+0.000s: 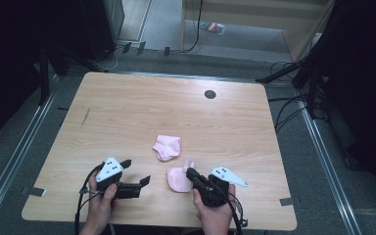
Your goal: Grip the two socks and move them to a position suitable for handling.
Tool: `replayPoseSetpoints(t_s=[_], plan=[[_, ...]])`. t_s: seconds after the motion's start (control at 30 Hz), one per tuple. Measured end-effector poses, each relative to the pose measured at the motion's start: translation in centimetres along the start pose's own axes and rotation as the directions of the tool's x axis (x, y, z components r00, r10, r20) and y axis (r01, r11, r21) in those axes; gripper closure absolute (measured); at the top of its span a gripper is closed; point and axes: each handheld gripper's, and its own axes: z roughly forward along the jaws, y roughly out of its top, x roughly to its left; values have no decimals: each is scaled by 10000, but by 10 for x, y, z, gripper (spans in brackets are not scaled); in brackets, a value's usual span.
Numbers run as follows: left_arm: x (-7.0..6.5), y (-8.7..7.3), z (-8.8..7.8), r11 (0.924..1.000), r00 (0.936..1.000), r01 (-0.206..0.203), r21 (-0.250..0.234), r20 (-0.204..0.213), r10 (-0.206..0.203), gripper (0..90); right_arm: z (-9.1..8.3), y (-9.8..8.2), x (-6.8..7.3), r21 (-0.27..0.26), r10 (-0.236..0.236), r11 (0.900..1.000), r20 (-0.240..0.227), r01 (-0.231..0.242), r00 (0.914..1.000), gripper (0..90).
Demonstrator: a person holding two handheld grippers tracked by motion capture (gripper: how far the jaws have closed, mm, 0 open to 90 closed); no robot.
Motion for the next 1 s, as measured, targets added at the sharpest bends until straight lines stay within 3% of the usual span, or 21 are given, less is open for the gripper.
replayPoseSetpoints(t_s=[0.1,0.2,0.23,0.4,0.53,0.63,0.67,0.7,0.73,0.8,0.9,1.0], plan=[[-6,2,6,9999,9999,98,120,-34,-97,87,-2,-1,-8,-23,220,9998,146,-219,9997,874],[-14,6,15,9996,9987,55,262,502,-68,63,-4,-2,-22,-115,628,9980,401,-623,9972,870],[-20,7,21,9994,9958,-49,348,916,17,60,-5,-3,-25,-151,607,9981,509,-600,9969,868],[-33,8,38,9960,9955,-198,876,938,115,64,-10,-5,-41,-295,852,9961,919,-828,9921,847],[-36,9,46,9938,9952,-69,1109,978,-40,138,-13,-6,-48,-378,966,9950,1258,-925,9873,779],[-35,11,51,9932,9929,128,1154,1159,-263,151,-21,-7,-60,-704,1181,9919,2078,-1056,9710,637],[-35,11,51,9932,9929,128,1154,1159,-263,153,-24,-6,-63,-778,1269,9907,2265,-1120,9657,622],[-35,11,52,9929,9921,153,1178,1220,-298,153,-24,-6,-63,-778,1269,9907,2265,-1120,9657,622],[-35,12,53,9926,9927,167,1199,1165,-308,161,-29,-5,-69,-981,1347,9888,2640,-1123,9551,609],[-34,12,56,9913,9934,279,1288,1071,-419,202,-33,-3,-75,-1069,1379,9880,2878,-1114,9477,605],[-35,12,59,9904,9940,244,1364,1020,-385,250,-32,-2,-84,-635,951,9948,3123,-791,9452,572],[-37,11,61,9886,9945,174,1498,999,-326,298,-25,-3,-90,-4,590,9981,3017,-617,9516,554]])
